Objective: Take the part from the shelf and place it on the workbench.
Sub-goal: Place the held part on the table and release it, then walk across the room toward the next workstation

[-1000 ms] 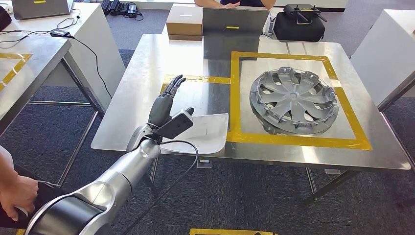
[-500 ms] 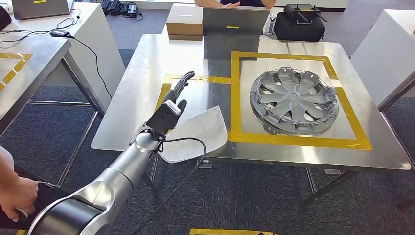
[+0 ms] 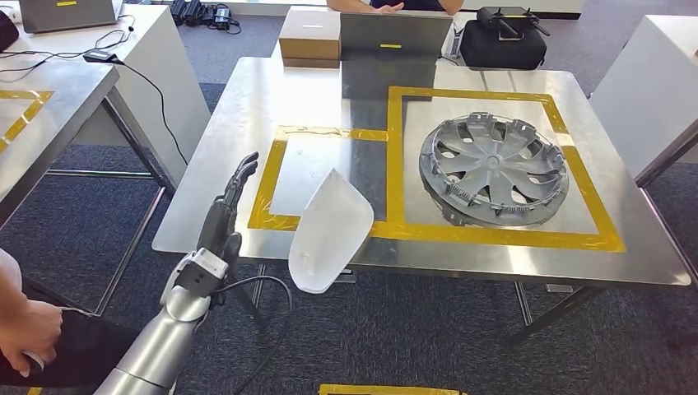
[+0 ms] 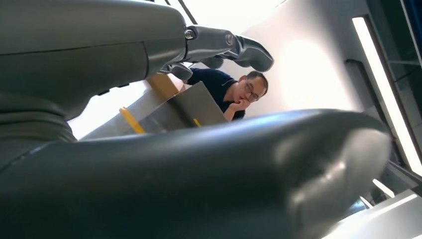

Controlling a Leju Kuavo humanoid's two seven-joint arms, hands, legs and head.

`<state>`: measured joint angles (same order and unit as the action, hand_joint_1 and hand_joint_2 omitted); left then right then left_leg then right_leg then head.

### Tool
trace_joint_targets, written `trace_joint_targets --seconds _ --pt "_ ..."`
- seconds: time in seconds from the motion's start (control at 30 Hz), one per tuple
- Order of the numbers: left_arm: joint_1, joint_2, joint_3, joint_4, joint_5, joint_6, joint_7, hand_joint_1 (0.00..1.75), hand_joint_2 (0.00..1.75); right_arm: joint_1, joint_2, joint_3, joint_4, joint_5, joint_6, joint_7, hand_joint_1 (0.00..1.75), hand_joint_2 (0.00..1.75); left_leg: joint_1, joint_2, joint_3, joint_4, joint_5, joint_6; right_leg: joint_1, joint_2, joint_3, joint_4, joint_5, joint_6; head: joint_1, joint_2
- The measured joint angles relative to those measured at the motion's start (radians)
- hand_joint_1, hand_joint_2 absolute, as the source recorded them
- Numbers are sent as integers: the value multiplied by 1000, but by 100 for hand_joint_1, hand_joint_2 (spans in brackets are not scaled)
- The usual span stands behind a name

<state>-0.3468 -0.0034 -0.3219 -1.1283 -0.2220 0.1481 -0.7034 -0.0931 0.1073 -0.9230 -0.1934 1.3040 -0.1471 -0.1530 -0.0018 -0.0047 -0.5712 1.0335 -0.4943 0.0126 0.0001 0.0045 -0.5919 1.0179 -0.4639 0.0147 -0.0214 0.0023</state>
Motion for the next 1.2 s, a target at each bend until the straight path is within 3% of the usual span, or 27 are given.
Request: trace_joint_targets --seconds 0.13,0.2,0.27,0.3,0.33,0.37,0.43,0.5,0.6,0.67,0.77,0.8,0.83,0.87,0.93,1.0,1.13,1.2 --pt "93 31 20 -120 11 -33 0 0 0 1 -2 -8 0 -9 -9 7 0 175 7 1 9 -18 9 12 1 0 -3 14 -12 11 -3 0" --pt "121 34 30 -160 22 -64 0 0 0 1 -4 -12 0 -10 -15 13 0 175 13 2 15 -28 15 17 -2 0 -42 102 -63 19 4 0" --pt "144 34 39 -186 29 -92 0 0 0 3 -4 -16 0 -11 -20 18 0 175 15 3 15 -29 15 19 -8 -1 -108 235 -123 27 11 0" --pt "155 34 44 -194 32 -103 0 0 0 4 -5 -18 0 -11 -23 18 0 175 16 3 16 -28 14 17 -12 -1 -128 275 -132 31 13 0" --pt "164 34 49 -202 34 -112 1 0 0 6 -5 -20 0 -11 -25 19 0 175 18 2 16 -27 13 14 -16 -1 -131 276 -120 35 14 0" --pt "170 34 54 -210 36 -121 1 0 0 6 -5 -21 0 -11 -27 19 0 175 22 2 17 -24 10 9 -21 -1 -111 234 -91 38 15 0" --pt "179 34 63 -225 39 -143 1 0 0 4 -6 -24 0 -14 -21 21 0 175 27 -1 18 -14 1 -7 -28 -1 -39 94 -27 46 19 0" --pt "186 34 72 -240 44 -174 0 0 0 2 -5 -27 0 -17 -10 24 0 175 27 -3 17 -6 -6 -23 -28 4 0 17 -8 36 22 0" --pt "197 34 83 -257 56 -225 0 0 0 2 -5 -29 0 -17 -2 33 0 175 28 -4 23 -11 -6 -44 -24 7 -1 15 -9 8 18 0" --pt "202 34 91 -265 66 -257 0 0 0 1 -5 -30 0 -17 3 38 0 175 30 -2 13 19 -31 -53 -26 5 -1 12 -3 -6 12 0" --pt "211 34 103 -271 78 -300 1 0 0 0 -5 -30 0 -16 8 43 0 175 27 0 -67 204 -132 -55 -22 2 -7 11 1 -16 -3 0" --pt "215 34 105 -271 79 -309 2 0 0 1 -5 -31 0 -16 8 45 0 175 26 0 -91 258 -150 -54 -19 1 -10 11 3 -18 -6 0" --pt "220 34 107 -271 79 -315 2 0 0 1 -5 -31 0 -16 8 47 0 175 24 0 -96 275 -148 -51 -17 1 -13 12 4 -19 -9 0" --pt "223 34 109 -272 79 -319 3 0 0 1 -5 -31 0 -16 8 48 0 175 23 0 -80 248 -126 -46 -15 1 -15 13 6 -20 -10 0" --pt "224 34 115 -275 79 -324 3 0 0 1 -5 -31 0 -16 7 50 0 175 19 0 -5 110 -66 -33 -13 1 -17 14 10 -17 -14 0" --pt "223 33 120 -279 79 -325 4 0 0 1 -4 -31 0 -15 6 51 0 175 12 -1 44 8 -35 -22 -11 2 -19 15 16 -7 -15 0" --pt "225 31 127 -283 78 -329 5 0 0 1 -4 -31 0 -10 3 60 0 175 7 -1 35 -10 -10 3 -13 2 -27 11 25 21 -14 0" --pt "225 28 129 -284 74 -331 5 0 0 1 -4 -31 0 -9 1 65 0 175 10 1 20 -15 8 16 -15 1 -52 64 -28 31 -8 0"
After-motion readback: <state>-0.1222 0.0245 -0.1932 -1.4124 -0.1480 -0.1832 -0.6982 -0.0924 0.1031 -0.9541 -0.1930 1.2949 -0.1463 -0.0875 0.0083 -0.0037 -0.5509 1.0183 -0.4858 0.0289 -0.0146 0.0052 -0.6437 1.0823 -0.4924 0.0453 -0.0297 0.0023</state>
